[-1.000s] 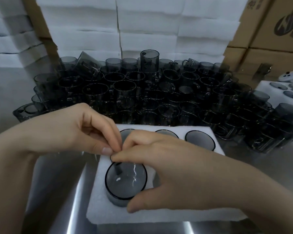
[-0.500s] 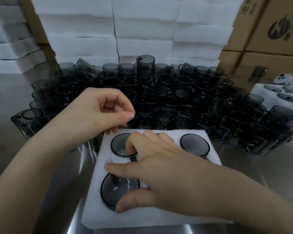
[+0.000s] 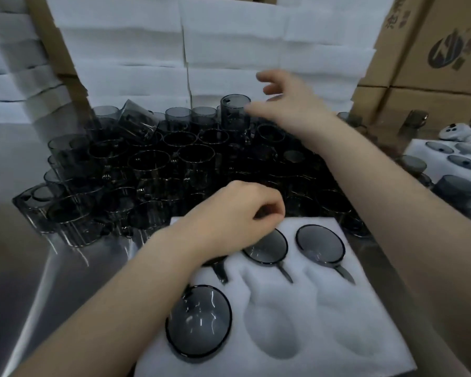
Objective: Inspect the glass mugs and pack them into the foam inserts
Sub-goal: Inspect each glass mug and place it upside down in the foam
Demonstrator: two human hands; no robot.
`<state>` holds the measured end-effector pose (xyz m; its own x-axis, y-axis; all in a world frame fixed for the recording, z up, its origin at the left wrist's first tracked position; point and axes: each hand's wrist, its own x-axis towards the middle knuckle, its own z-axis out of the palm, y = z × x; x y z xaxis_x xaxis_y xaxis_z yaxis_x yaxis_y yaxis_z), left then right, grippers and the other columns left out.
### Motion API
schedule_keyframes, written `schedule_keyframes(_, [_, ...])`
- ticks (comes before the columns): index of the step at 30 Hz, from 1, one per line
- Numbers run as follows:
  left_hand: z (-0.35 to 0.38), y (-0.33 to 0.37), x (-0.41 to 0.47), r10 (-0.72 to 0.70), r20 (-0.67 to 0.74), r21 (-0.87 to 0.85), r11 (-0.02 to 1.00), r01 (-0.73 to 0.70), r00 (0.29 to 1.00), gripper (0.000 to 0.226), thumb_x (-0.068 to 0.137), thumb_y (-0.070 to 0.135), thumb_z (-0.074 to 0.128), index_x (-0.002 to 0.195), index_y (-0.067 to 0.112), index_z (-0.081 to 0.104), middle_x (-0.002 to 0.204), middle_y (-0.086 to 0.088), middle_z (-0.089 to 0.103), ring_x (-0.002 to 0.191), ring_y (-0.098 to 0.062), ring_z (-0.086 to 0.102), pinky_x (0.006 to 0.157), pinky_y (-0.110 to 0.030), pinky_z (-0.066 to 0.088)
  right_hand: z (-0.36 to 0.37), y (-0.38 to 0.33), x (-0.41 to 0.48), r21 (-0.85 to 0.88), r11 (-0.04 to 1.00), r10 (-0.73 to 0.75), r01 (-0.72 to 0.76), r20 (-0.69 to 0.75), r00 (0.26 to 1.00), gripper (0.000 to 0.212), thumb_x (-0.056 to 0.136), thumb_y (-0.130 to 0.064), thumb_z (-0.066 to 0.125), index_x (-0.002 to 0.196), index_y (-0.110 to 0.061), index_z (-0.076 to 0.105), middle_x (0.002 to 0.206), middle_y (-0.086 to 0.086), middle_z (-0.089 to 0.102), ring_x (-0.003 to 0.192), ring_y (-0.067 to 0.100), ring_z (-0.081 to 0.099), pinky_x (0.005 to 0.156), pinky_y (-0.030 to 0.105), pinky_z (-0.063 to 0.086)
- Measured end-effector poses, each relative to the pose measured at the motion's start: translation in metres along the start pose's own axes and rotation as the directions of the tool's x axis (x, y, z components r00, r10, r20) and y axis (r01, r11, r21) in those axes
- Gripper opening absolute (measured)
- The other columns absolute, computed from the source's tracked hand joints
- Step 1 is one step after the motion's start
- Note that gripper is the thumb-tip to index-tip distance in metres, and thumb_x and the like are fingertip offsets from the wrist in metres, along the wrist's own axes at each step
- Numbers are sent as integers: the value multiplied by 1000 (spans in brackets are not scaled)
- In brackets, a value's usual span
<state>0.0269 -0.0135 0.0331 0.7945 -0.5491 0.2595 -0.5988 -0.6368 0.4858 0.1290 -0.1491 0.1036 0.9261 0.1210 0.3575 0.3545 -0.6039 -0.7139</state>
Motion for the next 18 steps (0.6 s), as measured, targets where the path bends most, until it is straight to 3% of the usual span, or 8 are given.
schedule_keyframes(2, [1, -6, -1, 6, -30, -57, 998, -7, 1000, 10, 91, 21, 60, 92, 23, 71, 89, 13, 66, 86, -4, 60, 81, -32, 51, 17, 5, 18, -112, 994, 8, -2, 56, 998, 81, 81, -33, 76, 149, -18, 33, 148, 6, 41, 132, 18, 44, 101, 23, 35])
schedule_keyframes(5, [2, -7, 0, 24, -45, -66, 997, -27, 999, 10, 90, 19, 62, 91, 21, 71, 89, 11, 67, 86, -5, 60, 81, -32, 50, 37, 11, 39, -186, 982, 25, -12, 70, 997, 92, 79, -40, 76, 151, -12, 27, 150, 10, 40, 135, 24, 41, 93, 21, 31])
schedule_keyframes(8, [2, -8, -1, 30, -68, -98, 995, -37, 997, 9, 90, 17, 62, 90, 20, 72, 88, 11, 67, 86, -5, 60, 81, -31, 50, 49, 16, 53, -277, 960, 23, -24, -5, 1000, 73, 79, -39, 74, 137, -7, 44, 132, 11, 54, 123, 28, 50, 91, 29, 39])
schedule_keyframes(12, [1, -10, 0, -3, -183, -105, 994, -17, 983, 11, 89, 17, 62, 90, 20, 72, 87, 11, 68, 84, -5, 62, 79, -35, 51, 50, 17, 50, -315, 949, -36, -1, -109, 993, 53, 77, -35, 74, 122, -9, 60, 111, 6, 61, 112, 27, 56, 80, 27, 39])
schedule_keyframes(15, [-1, -11, 1, -136, -425, -160, 984, 74, 895, 17, 87, 15, 63, 100, 23, 69, 94, 13, 66, 80, -7, 62, 77, -38, 54, 37, 12, 32, -115, 993, -37, 16, -188, 981, 57, 73, -33, 81, 123, -13, 60, 110, 0, 63, 107, 17, 59, 86, 22, 42])
schedule_keyframes(17, [-4, -12, 2, -217, -575, -216, 970, 110, 789, 34, 84, 14, 66, 117, 23, 61, 113, 8, 59, 83, -7, 61, 79, -39, 54, 26, 5, 10, 128, 991, -7, 27, -149, 989, 54, 71, -30, 84, 116, -16, 57, 99, -5, 60, 95, 14, 61, 76, 28, 53])
schedule_keyframes(18, [-6, -12, 1, -241, -627, -234, 965, 116, 741, 45, 83, 16, 68, 125, 22, 55, 122, 6, 52, 90, -8, 61, 82, -40, 54, 21, 2, -3, 206, 978, -10, 30, -101, 995, 51, 71, -29, 85, 111, -17, 55, 95, -5, 59, 86, 12, 62, 64, 30, 56])
